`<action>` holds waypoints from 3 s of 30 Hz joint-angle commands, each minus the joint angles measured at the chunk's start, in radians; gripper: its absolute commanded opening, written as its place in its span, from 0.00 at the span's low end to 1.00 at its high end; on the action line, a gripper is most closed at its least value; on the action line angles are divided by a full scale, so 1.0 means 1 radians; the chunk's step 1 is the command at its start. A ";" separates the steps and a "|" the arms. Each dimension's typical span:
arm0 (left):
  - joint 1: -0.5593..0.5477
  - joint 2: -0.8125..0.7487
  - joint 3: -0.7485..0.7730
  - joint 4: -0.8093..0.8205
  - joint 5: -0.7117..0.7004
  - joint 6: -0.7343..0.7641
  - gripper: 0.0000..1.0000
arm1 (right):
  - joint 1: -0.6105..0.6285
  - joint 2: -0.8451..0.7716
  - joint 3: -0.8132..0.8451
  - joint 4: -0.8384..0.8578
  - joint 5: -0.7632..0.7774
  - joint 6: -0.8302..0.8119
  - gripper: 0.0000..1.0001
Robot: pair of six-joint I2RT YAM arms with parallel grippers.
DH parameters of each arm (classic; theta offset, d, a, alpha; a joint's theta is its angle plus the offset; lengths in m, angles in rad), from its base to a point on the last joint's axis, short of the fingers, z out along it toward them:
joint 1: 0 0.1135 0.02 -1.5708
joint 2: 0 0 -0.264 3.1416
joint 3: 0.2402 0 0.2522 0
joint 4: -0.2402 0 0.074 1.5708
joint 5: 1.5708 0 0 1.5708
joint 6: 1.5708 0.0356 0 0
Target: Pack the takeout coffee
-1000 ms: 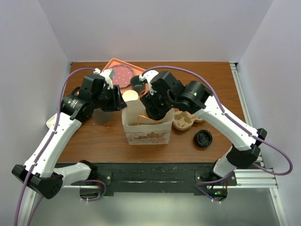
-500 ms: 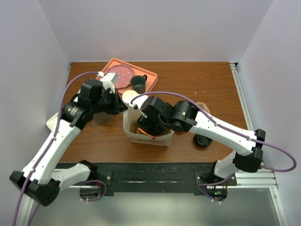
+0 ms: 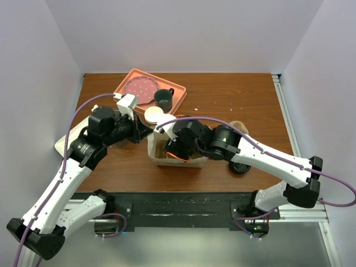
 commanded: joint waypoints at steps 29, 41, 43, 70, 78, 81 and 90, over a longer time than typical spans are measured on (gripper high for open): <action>-0.007 -0.050 0.052 0.027 -0.064 0.178 0.00 | 0.002 0.094 0.046 0.078 0.021 -0.316 0.24; -0.009 -0.124 -0.042 0.070 0.001 0.268 0.00 | 0.002 0.018 -0.126 0.148 0.062 -0.366 0.23; -0.009 -0.114 -0.047 0.067 0.006 0.285 0.00 | 0.002 0.017 -0.127 0.153 0.059 -0.404 0.23; -0.009 -0.104 0.001 0.098 -0.190 0.342 0.00 | -0.014 0.074 -0.092 0.118 0.061 -0.472 0.20; -0.009 -0.101 0.061 0.099 -0.222 0.353 0.00 | -0.032 0.028 -0.143 0.087 0.075 -0.460 0.20; -0.009 -0.107 0.041 0.095 -0.167 0.305 0.00 | -0.034 0.008 -0.185 0.124 0.074 -0.444 0.20; -0.010 -0.188 -0.086 0.119 -0.081 0.276 0.00 | -0.041 0.020 -0.194 0.179 0.027 -0.357 0.20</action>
